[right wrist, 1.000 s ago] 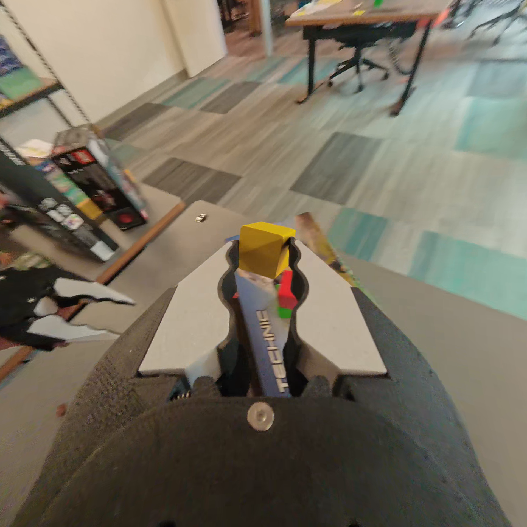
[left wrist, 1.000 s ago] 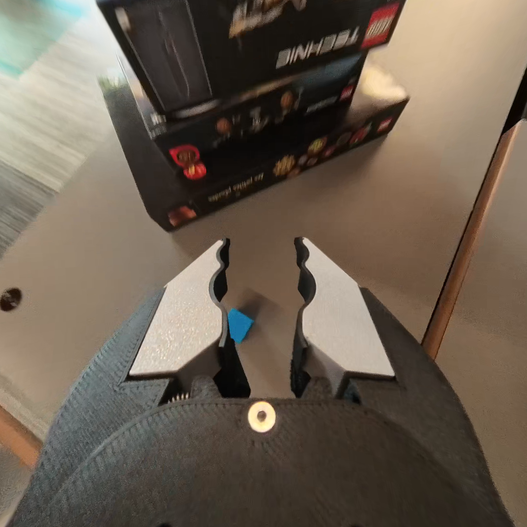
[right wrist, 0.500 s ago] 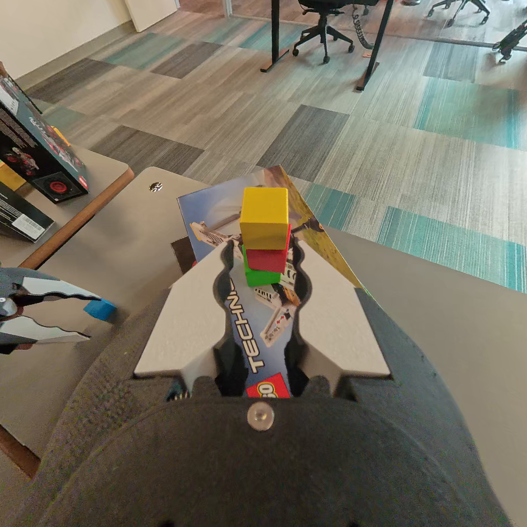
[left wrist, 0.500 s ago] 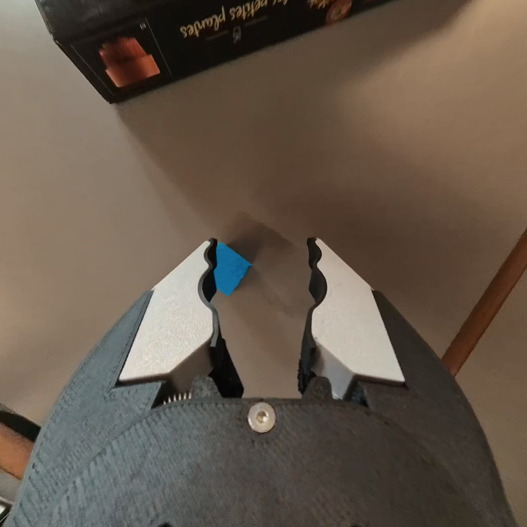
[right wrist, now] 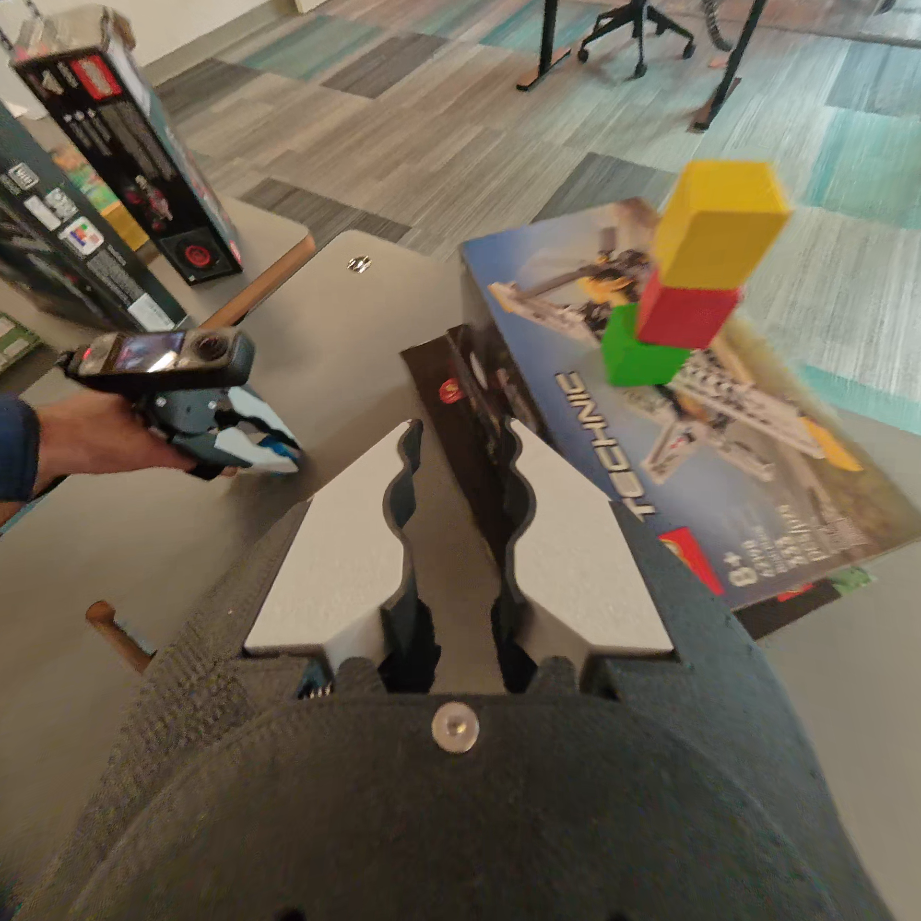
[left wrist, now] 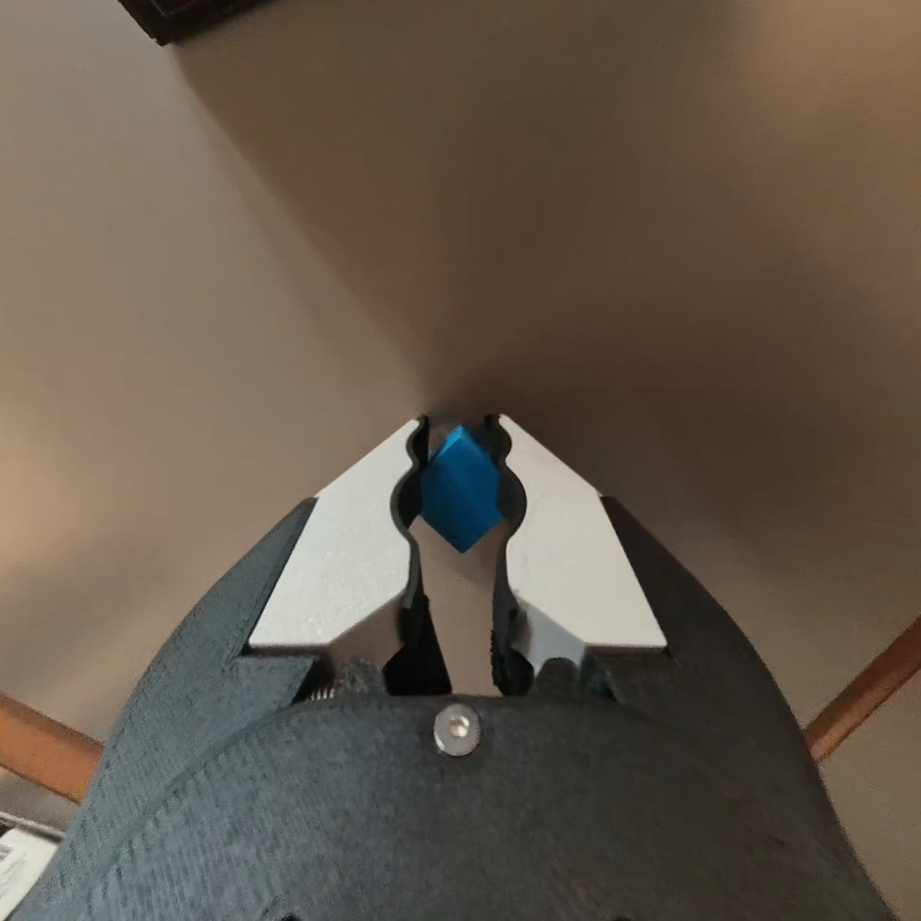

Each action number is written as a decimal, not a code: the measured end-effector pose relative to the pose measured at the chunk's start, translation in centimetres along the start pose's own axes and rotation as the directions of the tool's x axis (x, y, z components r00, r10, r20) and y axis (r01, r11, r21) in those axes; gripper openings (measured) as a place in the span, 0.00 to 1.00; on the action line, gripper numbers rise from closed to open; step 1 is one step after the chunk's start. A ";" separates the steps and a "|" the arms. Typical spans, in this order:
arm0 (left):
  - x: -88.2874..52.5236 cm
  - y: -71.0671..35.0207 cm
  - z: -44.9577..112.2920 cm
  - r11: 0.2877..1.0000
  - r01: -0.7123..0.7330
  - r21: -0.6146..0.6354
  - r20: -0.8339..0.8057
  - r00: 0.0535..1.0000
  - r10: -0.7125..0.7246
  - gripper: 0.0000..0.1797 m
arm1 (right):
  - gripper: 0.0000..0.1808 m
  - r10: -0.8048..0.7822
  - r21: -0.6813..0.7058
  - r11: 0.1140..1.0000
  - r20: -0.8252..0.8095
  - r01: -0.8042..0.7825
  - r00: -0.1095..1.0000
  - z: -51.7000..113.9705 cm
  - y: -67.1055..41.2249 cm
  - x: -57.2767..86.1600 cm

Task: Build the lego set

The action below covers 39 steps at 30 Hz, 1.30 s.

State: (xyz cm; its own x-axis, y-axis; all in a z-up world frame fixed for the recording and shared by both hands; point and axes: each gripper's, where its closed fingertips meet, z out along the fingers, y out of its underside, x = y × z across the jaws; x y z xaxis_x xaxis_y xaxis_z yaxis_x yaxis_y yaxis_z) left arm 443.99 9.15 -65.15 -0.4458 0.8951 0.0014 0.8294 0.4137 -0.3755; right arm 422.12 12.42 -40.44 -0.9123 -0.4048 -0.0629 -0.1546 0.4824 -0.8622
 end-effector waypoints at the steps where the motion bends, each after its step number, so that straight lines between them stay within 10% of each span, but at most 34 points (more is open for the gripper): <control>1: 0.3 0.0 -0.1 1.000 0.022 0.007 -0.028 0.999 -0.021 0.10 | 0.17 0.010 -0.008 1.000 0.025 -0.009 1.000 0.3 0.5 -0.9; 3: 0.7 -0.1 -0.5 0.998 0.054 0.043 -0.069 0.996 -0.051 0.00 | 0.18 0.020 -0.033 0.999 0.099 -0.017 0.995 1.2 1.3 -3.1; 11: -0.6 2.0 -3.3 0.968 0.233 0.095 -0.017 0.972 -0.233 0.32 | 0.17 0.014 -0.109 0.994 0.228 0.011 0.973 3.1 4.0 -8.4; 23: 4.0 1.5 -2.5 0.959 0.272 0.077 -0.104 0.959 -0.263 0.18 | 0.20 0.114 -0.210 0.977 0.321 -0.047 0.940 4.7 6.8 -11.7; 32: 8.9 -9.6 -12.2 0.872 -0.221 0.437 0.003 0.970 0.244 0.18 | 0.25 0.486 -0.339 0.868 0.440 -0.362 0.755 6.1 5.7 -14.0; 39: 10.3 -11.8 -15.3 0.829 -0.222 0.514 0.036 0.971 0.238 0.18 | 0.00 0.455 -0.304 0.888 0.488 -0.344 0.745 3.9 3.1 -12.6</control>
State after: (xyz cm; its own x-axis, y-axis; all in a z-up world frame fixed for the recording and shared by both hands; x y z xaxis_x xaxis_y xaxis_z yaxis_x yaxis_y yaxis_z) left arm 434.75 16.04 -46.50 -0.2477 0.9612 -0.1214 0.6133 0.0585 -0.7877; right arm 434.64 16.03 -44.27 -0.5646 -0.4608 -0.6848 0.0609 0.8041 -0.5913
